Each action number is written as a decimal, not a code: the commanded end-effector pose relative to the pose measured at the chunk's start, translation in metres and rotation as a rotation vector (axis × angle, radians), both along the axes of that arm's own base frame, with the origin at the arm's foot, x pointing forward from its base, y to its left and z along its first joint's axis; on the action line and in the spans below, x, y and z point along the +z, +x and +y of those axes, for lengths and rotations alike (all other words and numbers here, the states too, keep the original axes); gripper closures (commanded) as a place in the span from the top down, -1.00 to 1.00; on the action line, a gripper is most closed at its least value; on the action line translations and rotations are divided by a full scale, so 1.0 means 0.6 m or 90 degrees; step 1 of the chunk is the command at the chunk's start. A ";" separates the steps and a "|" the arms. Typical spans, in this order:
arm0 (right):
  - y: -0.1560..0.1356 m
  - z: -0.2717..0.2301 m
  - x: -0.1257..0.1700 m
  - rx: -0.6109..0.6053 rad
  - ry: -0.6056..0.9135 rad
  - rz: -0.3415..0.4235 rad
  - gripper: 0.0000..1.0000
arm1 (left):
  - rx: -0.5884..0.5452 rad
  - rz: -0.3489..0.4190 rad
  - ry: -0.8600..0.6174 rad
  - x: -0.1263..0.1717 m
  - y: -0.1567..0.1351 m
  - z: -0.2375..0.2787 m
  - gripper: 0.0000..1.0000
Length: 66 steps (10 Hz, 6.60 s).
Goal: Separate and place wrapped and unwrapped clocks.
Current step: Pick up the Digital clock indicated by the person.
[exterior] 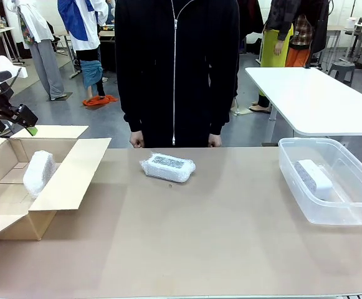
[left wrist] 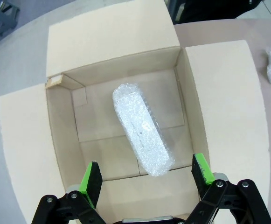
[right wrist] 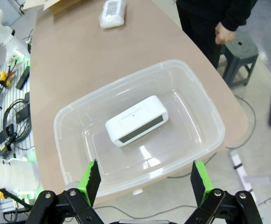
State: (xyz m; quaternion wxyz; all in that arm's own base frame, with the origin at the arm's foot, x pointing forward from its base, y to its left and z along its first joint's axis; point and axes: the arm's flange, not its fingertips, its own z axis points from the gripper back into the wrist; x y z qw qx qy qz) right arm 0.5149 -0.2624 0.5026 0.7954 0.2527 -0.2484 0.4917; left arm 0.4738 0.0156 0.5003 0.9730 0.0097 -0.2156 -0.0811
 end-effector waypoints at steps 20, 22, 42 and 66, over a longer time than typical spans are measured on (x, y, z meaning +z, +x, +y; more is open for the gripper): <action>-0.001 0.002 -0.002 0.006 0.000 -0.002 1.00 | -0.611 -0.096 -0.246 0.067 -0.082 0.250 1.00; -0.001 0.002 -0.002 0.006 0.000 -0.002 1.00 | -0.629 -0.083 -0.244 0.067 -0.091 0.257 1.00; -0.001 0.002 -0.002 0.006 0.000 -0.002 1.00 | -0.621 -0.076 -0.241 0.067 -0.090 0.254 1.00; -0.001 0.002 -0.002 0.006 0.000 -0.002 1.00 | -1.214 0.138 0.205 -0.015 0.125 -0.379 1.00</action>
